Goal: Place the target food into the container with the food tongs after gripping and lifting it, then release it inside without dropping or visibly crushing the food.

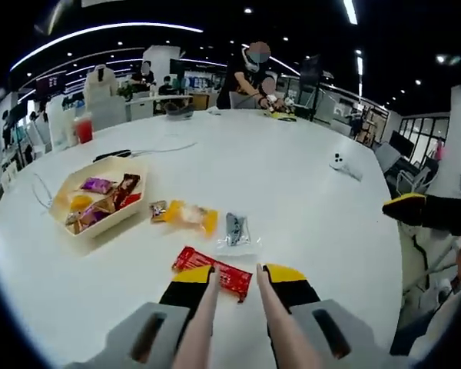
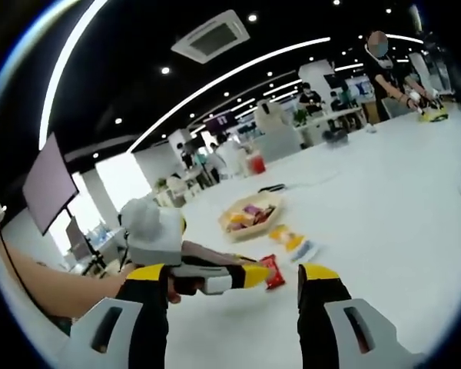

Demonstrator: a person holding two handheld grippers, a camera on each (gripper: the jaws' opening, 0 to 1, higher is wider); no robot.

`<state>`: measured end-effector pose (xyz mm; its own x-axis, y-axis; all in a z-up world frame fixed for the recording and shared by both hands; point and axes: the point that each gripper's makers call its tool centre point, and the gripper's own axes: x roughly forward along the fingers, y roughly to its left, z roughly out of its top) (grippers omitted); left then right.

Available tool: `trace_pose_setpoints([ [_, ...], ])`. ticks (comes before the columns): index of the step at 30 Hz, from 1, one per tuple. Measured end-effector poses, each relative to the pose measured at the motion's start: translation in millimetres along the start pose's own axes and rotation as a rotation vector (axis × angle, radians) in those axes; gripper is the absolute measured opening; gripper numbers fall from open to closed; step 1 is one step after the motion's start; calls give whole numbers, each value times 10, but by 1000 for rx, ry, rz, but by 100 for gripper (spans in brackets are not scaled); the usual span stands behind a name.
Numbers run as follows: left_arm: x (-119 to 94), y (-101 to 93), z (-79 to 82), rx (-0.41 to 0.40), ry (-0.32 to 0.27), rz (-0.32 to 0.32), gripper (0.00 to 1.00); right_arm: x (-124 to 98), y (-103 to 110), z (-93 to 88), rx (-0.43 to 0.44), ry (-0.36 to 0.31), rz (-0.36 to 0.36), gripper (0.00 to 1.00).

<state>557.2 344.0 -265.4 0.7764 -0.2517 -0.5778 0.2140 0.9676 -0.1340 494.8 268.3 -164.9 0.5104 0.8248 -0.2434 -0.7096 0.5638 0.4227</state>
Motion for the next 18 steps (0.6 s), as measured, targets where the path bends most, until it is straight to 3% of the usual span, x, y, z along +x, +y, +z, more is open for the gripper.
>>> trace_pose_setpoints([
  [6,137,-61,49,2,-12,-33,24,-50,-72,-4,11,-2,-26,69],
  [9,215,-76,-60,8,34,-44,23,-102,-118,-4,25,-9,-44,69],
  [10,240,-76,67,46,-48,-56,23,-111,-126,-7,28,-10,-48,69],
  [11,220,-63,-2,29,-1,-49,23,-120,-134,-12,32,-11,-52,69],
  [12,212,-56,-12,19,9,-52,23,-123,-137,-19,34,-11,-55,68],
  [18,126,3,-73,11,34,-94,23,-80,-102,-64,41,-4,-50,68],
])
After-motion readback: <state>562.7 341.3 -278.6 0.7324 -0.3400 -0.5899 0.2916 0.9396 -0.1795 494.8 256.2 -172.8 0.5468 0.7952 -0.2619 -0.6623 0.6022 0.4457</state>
